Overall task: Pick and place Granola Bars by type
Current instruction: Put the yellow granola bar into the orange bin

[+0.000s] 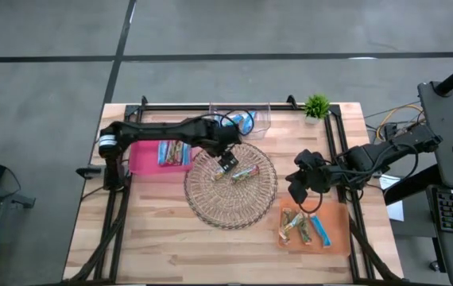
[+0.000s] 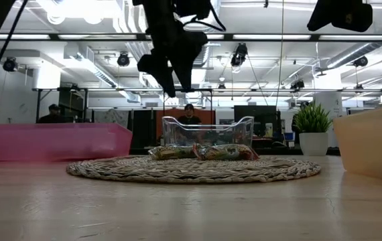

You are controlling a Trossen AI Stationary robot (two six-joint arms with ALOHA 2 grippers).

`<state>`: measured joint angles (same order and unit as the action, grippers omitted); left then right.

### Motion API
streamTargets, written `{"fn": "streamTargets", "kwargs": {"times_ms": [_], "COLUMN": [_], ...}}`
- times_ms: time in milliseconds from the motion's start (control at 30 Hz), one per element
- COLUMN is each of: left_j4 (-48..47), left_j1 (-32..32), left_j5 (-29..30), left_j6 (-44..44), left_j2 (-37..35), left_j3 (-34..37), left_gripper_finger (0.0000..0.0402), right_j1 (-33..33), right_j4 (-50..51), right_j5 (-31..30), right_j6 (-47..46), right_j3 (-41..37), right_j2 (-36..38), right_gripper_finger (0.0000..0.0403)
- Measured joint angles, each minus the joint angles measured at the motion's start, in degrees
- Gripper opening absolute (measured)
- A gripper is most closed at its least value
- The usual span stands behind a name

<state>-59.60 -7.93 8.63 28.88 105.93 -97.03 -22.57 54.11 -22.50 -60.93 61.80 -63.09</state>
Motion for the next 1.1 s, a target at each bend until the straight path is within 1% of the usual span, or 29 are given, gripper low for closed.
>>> {"fn": "streamTargets", "kwargs": {"times_ms": [300,533,667,1100], "left_j4": [0.60,1.42,2.39,4.56], "left_j1": [0.43,0.64,0.78,1.03], "left_j5": [-0.63,-1.38,-3.49,-3.64], "left_j6": [-3.17,-3.44,-3.67,-3.50], "left_j2": [4.62,8.32,9.93,13.98], "left_j3": [0.70,0.74,0.74,0.74], "left_gripper_finger": [0.0248,0.0248,0.0248,0.0248], "right_j1": [0.02,0.02,0.02,0.02], "right_j4": [-0.04,-0.02,-0.02,-0.24], "right_j5": [-0.02,-0.02,-0.02,-0.02], "right_j6": [0.90,0.94,0.94,0.92], "right_j3": [0.00,-0.11,-0.11,-0.11], "right_j2": [0.00,0.00,0.00,0.00], "right_gripper_finger": [0.0008,0.0009,0.0009,0.0009]}}
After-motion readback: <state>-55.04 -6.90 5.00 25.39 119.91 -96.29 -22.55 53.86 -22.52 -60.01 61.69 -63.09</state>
